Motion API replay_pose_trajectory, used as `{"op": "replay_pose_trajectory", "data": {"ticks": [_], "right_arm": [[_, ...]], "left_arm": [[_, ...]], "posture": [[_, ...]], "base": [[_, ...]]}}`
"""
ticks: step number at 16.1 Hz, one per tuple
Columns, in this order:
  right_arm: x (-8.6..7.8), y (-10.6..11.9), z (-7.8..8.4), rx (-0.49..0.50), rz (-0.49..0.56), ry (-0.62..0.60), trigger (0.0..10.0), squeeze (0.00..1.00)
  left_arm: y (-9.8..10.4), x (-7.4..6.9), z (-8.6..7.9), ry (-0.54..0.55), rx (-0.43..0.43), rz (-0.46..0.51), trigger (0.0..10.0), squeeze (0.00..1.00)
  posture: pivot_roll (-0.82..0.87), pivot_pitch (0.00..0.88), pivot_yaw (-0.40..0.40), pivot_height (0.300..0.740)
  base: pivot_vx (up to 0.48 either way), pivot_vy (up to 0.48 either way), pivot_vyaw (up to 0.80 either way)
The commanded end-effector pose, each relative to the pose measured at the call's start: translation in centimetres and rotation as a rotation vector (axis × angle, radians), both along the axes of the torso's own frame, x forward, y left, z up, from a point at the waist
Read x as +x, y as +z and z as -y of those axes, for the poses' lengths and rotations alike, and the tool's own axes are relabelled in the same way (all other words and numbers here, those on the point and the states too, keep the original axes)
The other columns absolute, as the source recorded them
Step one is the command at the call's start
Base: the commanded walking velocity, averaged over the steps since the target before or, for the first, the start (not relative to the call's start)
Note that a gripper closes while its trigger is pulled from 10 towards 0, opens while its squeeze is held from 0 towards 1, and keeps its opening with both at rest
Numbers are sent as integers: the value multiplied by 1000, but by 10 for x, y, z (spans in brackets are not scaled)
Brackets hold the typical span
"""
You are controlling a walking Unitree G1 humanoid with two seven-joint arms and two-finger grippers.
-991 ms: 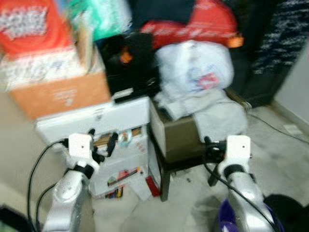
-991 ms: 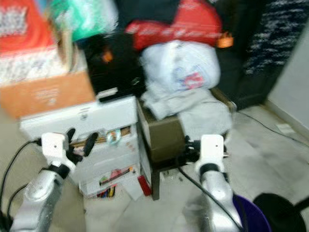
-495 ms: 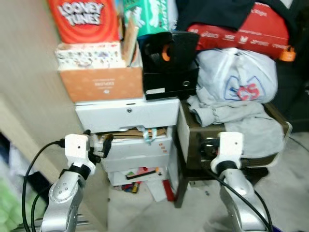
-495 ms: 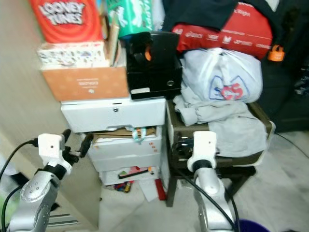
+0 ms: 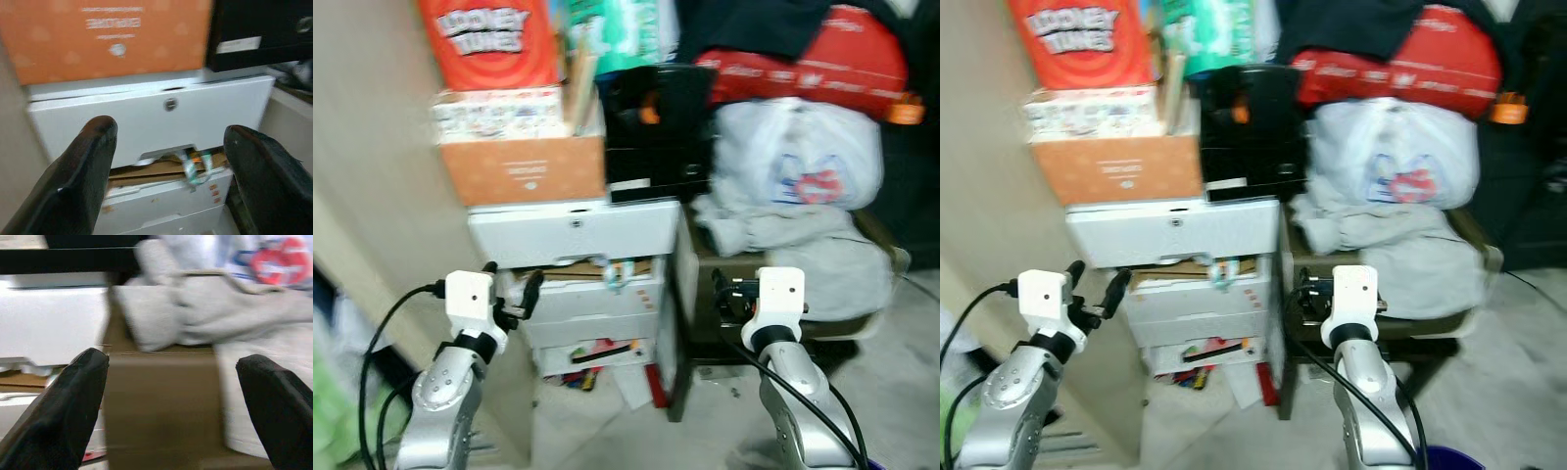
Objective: Clean up the room
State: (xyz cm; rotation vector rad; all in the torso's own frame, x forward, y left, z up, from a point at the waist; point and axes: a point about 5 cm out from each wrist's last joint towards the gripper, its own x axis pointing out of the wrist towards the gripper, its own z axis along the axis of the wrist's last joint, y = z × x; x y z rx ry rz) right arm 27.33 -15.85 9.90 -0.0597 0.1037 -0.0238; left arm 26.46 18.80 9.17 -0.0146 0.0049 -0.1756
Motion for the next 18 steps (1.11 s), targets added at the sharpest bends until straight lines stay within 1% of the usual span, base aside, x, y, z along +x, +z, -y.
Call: {"op": "replay_pose_trajectory", "data": {"ticks": [1,5,7,8,9,10,11,12,13,14,15,16,17,18], "right_arm": [[2,1,3,-3,-7,-15,10000,0],[3,2,4,-5,-5,-16,10000,0],[4,1,4,-7,-9,-14,10000,0],[6,-3,1,2,-33,5,10000,0],[7,-4,0,6,-43,11,10000,0],[10,-16,-15,41,-120,86,10000,0],[10,-18,-18,48,-135,104,10000,0],[10,-18,-18,48,-135,104,10000,0],[10,-27,-28,62,-174,133,10000,0],[10,-29,-31,65,-182,137,10000,0],[11,-37,-37,85,-226,135,10000,0],[11,-37,-37,85,-226,135,10000,0],[12,-50,-42,123,-305,107,10000,0],[15,-59,-44,155,-354,73,10000,0]], "left_arm": [[0,2,3,-14,0,-9,10000,0],[-1,2,2,-11,3,-13,10000,0],[-2,3,1,-7,22,-14,10000,0],[-6,4,-1,6,15,-40,10000,0],[-7,4,-1,8,17,-45,10000,0],[-16,5,-6,23,42,-100,10000,0],[-18,4,-7,25,43,-114,10000,0],[-18,4,-7,25,43,-114,10000,0],[-32,4,-13,32,85,-210,10000,0],[-36,4,-14,36,99,-239,10000,0],[-48,1,-22,43,127,-329,10000,0],[-48,1,-22,43,127,-329,10000,0],[-66,-5,-34,55,189,-483,10000,0],[-77,-7,-40,59,222,-576,10000,0]], "posture": [[-156,0,11,740],[-155,0,8,740],[-155,0,8,740],[-156,0,8,740],[-156,0,8,740],[-160,0,10,740],[-160,0,10,740],[-160,0,10,740],[-155,0,15,740],[-155,0,15,740],[-150,0,20,740],[-150,0,20,740],[-147,0,23,740],[-143,0,24,740]], "base": [[0,-386,0],[0,-357,0],[0,-292,0],[0,0,0],[0,0,0],[0,0,0],[0,0,0],[0,0,0],[0,0,0],[0,0,0],[0,0,0],[0,0,0],[0,0,0],[0,0,0]]}}
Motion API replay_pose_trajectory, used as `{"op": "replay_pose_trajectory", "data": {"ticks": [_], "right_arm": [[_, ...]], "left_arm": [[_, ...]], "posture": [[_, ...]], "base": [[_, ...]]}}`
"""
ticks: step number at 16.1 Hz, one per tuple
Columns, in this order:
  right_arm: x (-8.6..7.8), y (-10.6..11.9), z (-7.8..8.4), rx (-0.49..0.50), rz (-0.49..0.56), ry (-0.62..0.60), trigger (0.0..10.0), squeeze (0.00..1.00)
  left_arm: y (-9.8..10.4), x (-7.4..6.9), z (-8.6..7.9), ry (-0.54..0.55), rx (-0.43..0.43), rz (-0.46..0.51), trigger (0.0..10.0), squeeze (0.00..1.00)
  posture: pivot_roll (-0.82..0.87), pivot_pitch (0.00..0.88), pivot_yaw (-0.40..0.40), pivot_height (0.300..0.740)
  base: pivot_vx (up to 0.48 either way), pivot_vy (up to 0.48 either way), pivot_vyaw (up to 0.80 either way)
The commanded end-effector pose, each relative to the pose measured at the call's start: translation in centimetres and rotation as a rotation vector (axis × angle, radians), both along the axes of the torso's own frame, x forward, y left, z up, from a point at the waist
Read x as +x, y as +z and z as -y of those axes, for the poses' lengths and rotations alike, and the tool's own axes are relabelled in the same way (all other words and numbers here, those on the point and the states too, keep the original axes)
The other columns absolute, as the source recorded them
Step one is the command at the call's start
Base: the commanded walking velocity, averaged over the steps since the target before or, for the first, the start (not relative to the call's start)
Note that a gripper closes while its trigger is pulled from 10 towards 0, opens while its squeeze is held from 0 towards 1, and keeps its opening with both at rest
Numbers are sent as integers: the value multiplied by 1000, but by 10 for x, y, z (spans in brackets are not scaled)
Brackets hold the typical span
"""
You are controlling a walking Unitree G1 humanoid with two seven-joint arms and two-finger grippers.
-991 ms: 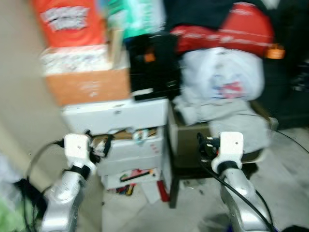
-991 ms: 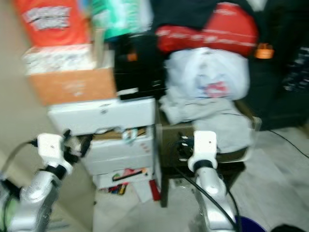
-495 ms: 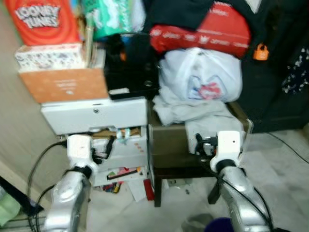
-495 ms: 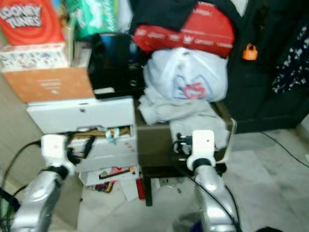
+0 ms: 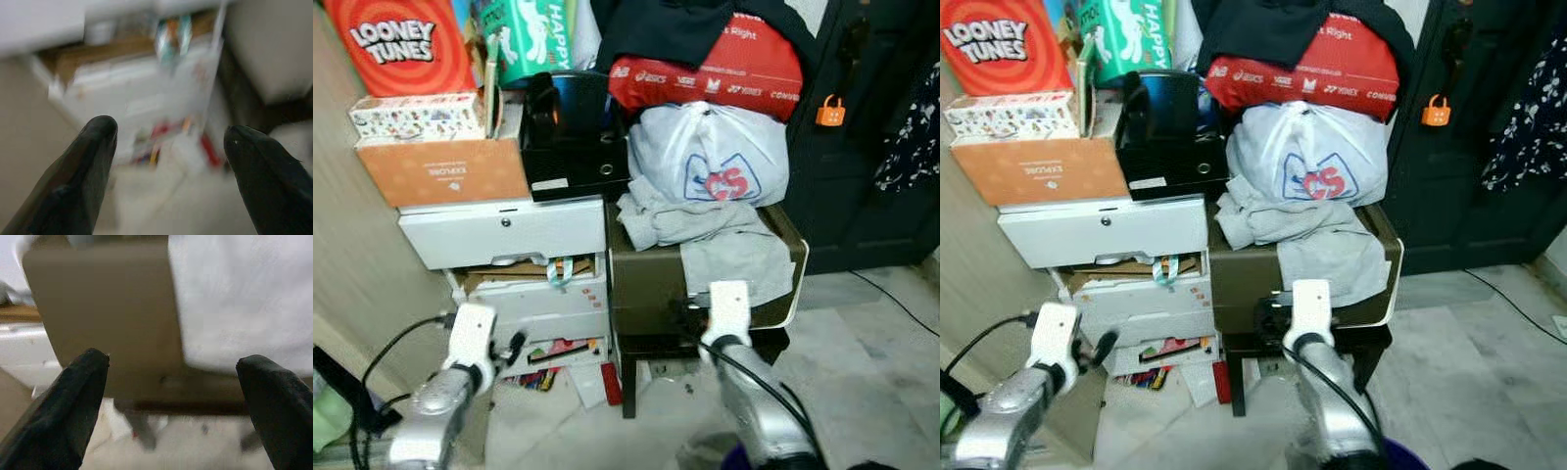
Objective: Clean up the room
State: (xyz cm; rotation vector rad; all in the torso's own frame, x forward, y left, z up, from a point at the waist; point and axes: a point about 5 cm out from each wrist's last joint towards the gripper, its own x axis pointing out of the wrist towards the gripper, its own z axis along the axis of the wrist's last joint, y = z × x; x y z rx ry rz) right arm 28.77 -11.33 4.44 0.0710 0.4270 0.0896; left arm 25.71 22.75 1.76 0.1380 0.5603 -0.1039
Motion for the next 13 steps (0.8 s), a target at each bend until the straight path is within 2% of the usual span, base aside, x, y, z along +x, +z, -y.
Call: {"op": "replay_pose_trajectory", "data": {"ticks": [1,3,5,7,9,10,13], "right_arm": [[1,-6,1,17,-41,-31,10000,0],[4,-22,2,-12,-147,-92,10000,0],[2,-38,-2,-19,-237,-103,10000,0],[-3,-54,-10,3,-330,-111,10000,0],[-4,-56,-11,7,-345,-113,10000,0],[-4,-60,-14,9,-376,-128,10000,0],[-3,-61,-15,8,-386,-138,10000,0]], "left_arm": [[-5,0,-1,-5,26,-55,10000,0],[-22,-6,-7,-35,86,-194,10000,0],[-27,-4,-15,-7,104,-246,10000,0],[-29,2,-17,-50,207,-285,10000,0],[-30,4,-15,-60,219,-288,10000,0],[-31,12,0,-122,226,-322,10000,0],[-32,15,2,-144,241,-338,10000,0]], "posture": [[-143,0,24,740],[-141,0,29,740],[-130,0,33,740],[-107,0,30,740],[-104,0,29,740],[-94,0,28,740],[-94,0,28,740]], "base": [[0,0,0],[0,0,0],[0,0,0],[0,0,0],[0,0,0],[0,0,0],[0,0,0]]}}
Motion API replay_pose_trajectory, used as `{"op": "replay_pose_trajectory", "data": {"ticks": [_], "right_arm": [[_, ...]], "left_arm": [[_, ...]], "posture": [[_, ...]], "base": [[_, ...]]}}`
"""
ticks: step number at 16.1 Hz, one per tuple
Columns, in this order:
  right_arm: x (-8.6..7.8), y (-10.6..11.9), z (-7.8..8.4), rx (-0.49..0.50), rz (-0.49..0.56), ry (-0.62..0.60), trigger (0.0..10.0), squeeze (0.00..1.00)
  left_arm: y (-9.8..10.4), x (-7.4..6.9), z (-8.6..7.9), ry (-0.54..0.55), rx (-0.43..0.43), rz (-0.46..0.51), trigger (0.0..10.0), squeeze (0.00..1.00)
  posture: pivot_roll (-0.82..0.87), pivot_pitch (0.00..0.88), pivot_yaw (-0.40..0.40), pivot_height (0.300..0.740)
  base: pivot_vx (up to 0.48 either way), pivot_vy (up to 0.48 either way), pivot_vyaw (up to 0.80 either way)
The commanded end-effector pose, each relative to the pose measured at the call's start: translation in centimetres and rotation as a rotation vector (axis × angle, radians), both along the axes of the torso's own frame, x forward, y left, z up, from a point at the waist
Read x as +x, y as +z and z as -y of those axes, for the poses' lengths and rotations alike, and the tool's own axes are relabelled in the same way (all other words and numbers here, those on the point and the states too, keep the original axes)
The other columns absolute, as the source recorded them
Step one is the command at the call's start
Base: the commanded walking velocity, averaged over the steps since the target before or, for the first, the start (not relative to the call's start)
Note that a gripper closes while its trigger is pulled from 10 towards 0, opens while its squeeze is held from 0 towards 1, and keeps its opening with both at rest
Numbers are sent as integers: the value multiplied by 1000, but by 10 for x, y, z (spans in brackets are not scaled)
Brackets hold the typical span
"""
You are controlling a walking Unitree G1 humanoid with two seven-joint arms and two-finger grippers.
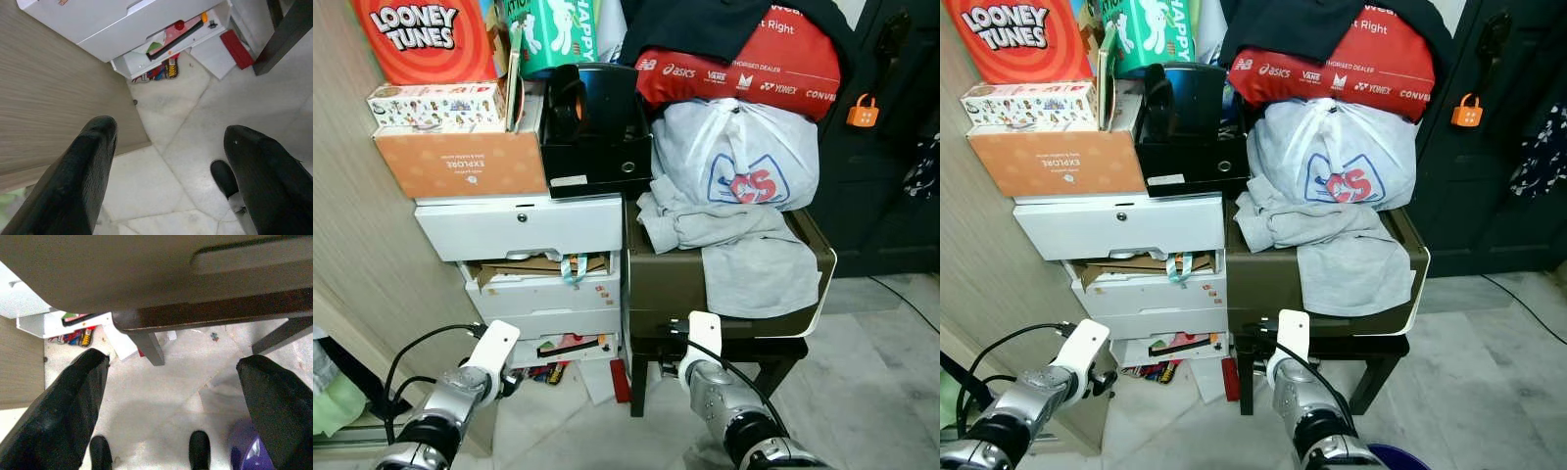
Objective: Clean up the room
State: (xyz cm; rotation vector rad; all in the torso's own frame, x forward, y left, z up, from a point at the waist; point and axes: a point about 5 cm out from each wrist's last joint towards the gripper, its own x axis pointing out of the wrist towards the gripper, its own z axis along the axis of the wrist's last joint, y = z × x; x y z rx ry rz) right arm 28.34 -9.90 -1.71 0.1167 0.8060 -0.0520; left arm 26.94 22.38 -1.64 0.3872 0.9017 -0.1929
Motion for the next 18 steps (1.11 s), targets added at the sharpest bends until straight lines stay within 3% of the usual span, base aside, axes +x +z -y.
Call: {"op": "replay_pose_trajectory", "data": {"ticks": [1,2,3,4,6,11,16,18], "right_arm": [[2,1,-1,5,0,-11,10000,0],[2,1,-1,5,-1,-13,10000,0],[-23,-23,9,-60,-129,54,10000,0],[-38,-34,13,-85,-203,96,10000,0],[-49,-41,7,-87,-256,172,10000,0],[-46,-40,6,-88,-242,183,10000,0],[-45,-39,4,-85,-242,222,10000,0],[-42,-37,4,-85,-230,220,10000,0]], "left_arm": [[2,2,-2,-14,7,0,10000,0],[2,3,-2,-15,9,-2,10000,0],[-22,-15,23,108,-67,-117,10000,0],[-34,-27,40,149,-104,-198,10000,0],[-42,-38,47,106,-78,-251,10000,0],[-42,-38,44,174,-103,-238,10000,0],[-43,-38,46,154,-87,-241,10000,0],[-41,-36,46,167,-90,-228,10000,0]], "posture": [[-94,0,28,740],[-94,0,28,740],[-91,0,8,740],[-101,0,6,740],[-118,0,11,740],[-103,0,13,740],[-102,0,9,740],[-103,0,10,740]], "base": [[0,0,0],[0,0,0],[0,0,0],[0,0,0],[0,0,0],[0,0,0],[0,0,0],[0,0,800]]}}
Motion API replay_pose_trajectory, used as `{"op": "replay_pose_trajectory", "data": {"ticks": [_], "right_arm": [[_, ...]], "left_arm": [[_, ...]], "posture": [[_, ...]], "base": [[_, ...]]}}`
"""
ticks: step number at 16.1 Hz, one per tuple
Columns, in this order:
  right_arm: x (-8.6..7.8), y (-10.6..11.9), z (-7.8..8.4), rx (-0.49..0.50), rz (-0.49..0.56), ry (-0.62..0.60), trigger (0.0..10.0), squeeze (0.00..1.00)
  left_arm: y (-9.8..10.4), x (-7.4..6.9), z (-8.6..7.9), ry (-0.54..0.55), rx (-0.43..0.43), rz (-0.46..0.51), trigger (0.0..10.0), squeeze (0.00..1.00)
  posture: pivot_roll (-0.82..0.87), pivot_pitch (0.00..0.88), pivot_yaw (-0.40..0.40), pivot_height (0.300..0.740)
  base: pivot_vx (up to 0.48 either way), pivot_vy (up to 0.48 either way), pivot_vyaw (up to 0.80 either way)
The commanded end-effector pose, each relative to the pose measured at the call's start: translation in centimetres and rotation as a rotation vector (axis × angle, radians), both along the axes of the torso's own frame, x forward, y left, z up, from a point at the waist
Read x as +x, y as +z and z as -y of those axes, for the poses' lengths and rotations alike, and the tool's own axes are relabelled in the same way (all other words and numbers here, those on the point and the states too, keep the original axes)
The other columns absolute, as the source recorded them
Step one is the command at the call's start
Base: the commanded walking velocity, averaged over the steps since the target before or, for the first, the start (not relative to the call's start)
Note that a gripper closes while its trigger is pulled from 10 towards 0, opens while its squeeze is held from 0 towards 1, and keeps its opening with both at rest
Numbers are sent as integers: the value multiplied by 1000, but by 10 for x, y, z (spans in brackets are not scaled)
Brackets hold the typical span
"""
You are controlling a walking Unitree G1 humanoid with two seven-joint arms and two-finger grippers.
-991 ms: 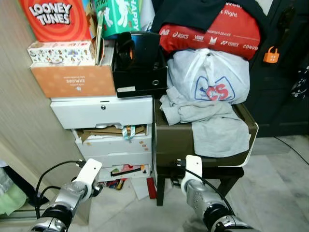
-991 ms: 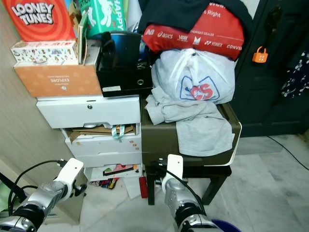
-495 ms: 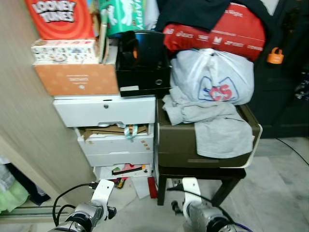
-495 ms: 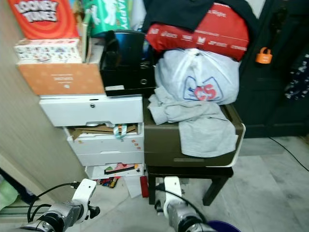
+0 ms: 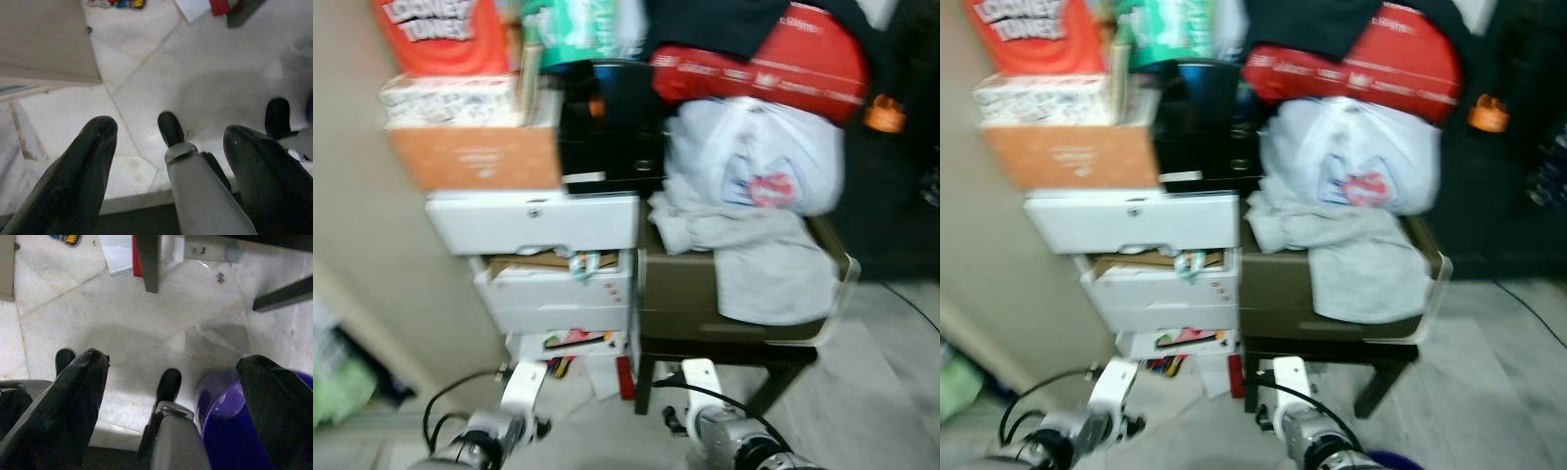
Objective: Clean up the room
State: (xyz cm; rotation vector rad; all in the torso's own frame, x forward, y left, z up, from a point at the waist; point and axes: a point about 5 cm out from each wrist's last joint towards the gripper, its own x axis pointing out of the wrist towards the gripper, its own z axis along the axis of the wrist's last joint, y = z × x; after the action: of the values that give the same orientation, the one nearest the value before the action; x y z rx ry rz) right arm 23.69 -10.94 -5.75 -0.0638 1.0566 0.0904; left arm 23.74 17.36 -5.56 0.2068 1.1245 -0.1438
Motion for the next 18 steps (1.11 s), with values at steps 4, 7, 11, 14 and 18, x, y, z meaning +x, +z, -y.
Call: {"op": "replay_pose_trajectory", "data": {"ticks": [4,7,11,14,18], "right_arm": [[6,5,-6,7,26,28,10000,0],[7,5,-7,11,30,27,10000,0],[8,6,-7,10,31,30,10000,0],[9,7,-8,5,38,43,10000,0],[10,8,-9,-1,47,58,10000,0]], "left_arm": [[-1,-2,-3,28,-2,0,10000,0],[0,0,-3,35,-6,7,10000,0],[1,2,-3,30,-8,11,10000,0],[2,3,-3,28,-7,15,10000,0],[2,3,-3,25,-6,18,10000,0]], "posture": [[-104,0,11,740],[-107,0,13,740],[-109,0,16,740],[-111,0,19,740],[-112,0,23,740]], "base": [[0,0,322],[0,0,0],[0,0,0],[0,275,0],[0,332,0]]}}
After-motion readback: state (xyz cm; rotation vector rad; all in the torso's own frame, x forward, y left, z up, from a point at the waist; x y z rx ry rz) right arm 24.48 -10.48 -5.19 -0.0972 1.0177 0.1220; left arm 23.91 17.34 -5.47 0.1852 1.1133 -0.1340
